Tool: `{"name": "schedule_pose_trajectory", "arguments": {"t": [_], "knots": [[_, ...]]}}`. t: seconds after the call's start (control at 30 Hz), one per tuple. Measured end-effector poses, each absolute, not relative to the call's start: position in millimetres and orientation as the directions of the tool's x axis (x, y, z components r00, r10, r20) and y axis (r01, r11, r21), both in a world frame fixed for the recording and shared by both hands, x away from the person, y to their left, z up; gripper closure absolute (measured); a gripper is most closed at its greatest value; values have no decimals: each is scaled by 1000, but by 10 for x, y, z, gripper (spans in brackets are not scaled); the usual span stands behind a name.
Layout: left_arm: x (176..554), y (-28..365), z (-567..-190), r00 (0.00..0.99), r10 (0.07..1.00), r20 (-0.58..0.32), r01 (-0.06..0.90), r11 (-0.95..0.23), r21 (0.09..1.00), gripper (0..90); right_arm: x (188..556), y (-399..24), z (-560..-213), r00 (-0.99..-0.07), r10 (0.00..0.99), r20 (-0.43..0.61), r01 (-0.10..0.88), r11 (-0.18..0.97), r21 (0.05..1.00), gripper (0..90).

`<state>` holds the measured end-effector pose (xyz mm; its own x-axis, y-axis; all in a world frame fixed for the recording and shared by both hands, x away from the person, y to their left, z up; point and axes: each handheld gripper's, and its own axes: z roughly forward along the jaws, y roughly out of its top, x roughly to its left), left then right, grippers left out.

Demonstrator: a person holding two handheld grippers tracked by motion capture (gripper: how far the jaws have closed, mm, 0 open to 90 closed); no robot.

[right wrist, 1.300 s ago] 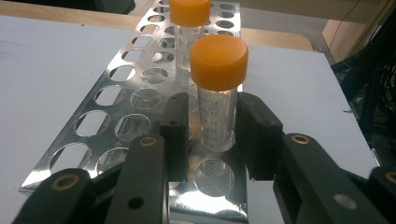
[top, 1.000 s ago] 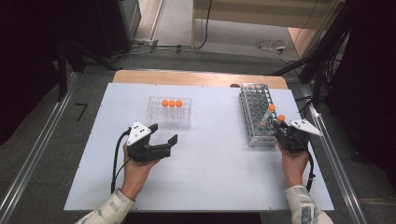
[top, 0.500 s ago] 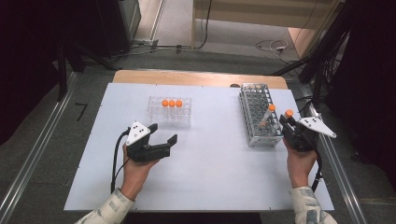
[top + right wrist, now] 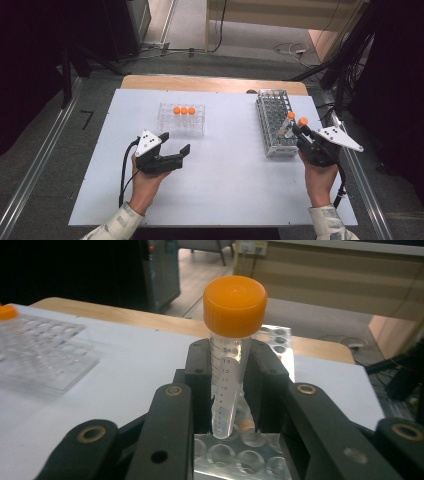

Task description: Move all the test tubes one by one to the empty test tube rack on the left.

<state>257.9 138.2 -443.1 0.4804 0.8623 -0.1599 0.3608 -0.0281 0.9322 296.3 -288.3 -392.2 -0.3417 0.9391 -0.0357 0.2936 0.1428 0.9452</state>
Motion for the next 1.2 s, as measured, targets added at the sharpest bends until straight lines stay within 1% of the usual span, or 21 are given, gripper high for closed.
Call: {"name": "schedule_pose_trajectory", "arguments": {"t": [0.17, 0.47, 0.8, 1.2], "knots": [[2580, 1377, -4436, 485, 860, -159, 362, -32, 932, 163, 2901, -2663, -3928, -420, 906, -53, 283, 186, 941, 719], [2567, 1344, -4437, 492, 858, -148, 357, -44, 933, 163, 2855, -2271, -4068, -539, 841, -50, 305, 251, 919, 719], [2536, 1286, -4414, 516, 843, -153, 354, -47, 934, 163, 2833, -1836, -4243, -635, 770, -62, 313, 330, 890, 719], [2433, 1120, -4353, 595, 791, -141, 330, -81, 941, 188, 2792, -1365, -4381, -719, 692, -64, 301, 393, 869, 719]]}}
